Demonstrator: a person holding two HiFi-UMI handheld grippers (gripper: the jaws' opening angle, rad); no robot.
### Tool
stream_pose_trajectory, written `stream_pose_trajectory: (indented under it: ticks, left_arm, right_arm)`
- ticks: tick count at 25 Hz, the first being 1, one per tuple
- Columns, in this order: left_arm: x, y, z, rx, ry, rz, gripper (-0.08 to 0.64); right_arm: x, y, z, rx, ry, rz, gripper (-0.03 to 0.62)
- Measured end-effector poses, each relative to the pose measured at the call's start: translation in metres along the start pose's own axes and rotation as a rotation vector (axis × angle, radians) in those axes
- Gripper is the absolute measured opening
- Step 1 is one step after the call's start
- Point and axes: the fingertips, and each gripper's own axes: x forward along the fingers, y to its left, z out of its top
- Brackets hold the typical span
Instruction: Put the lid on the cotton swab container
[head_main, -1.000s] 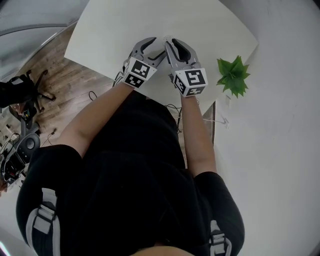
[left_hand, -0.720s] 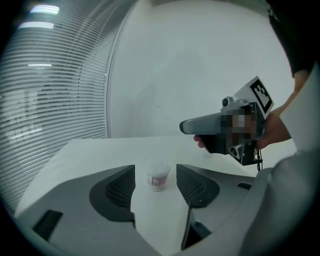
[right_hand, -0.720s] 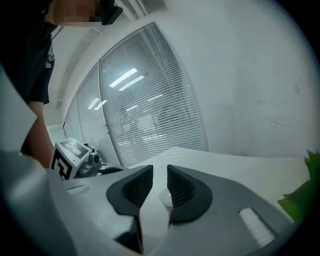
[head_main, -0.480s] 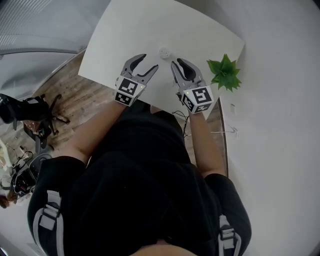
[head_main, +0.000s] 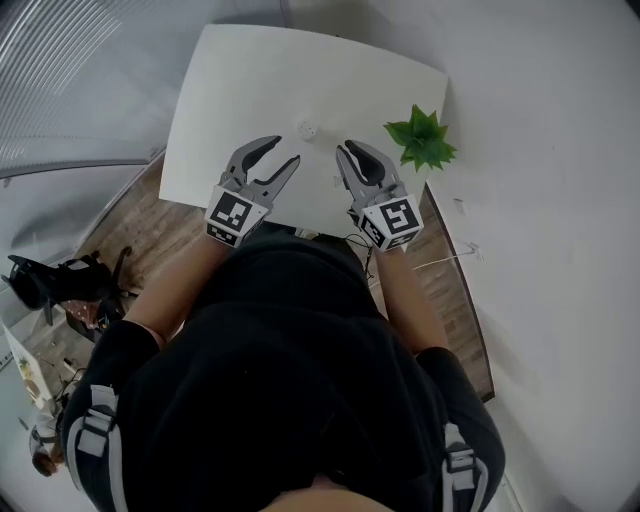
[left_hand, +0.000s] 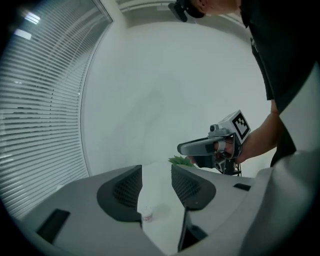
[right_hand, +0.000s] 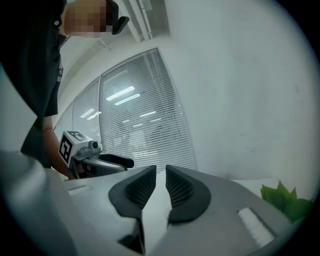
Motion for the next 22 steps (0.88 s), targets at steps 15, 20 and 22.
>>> stream_pose_trajectory:
  ticks: [15,20,22]
  left_arm:
    - [-0.030,0.015,0.062,0.049,-0.145,-0.174,0.089]
    - [-0.044,0.021,0.063,0.072,-0.153,-0.186,0.037]
    - [-0.047,0.026,0.067,0.081,-0.164,-0.183,0.017]
  right_arm:
    - [-0.008,0.049,0.066,-0.125,-0.089,-0.124,0.009]
    - [-0.003,0.063,0.076,-0.137,-0.108,-0.147,0.009]
    - [-0.002,0.065,0.081,-0.142,-0.117,-0.155,0.009]
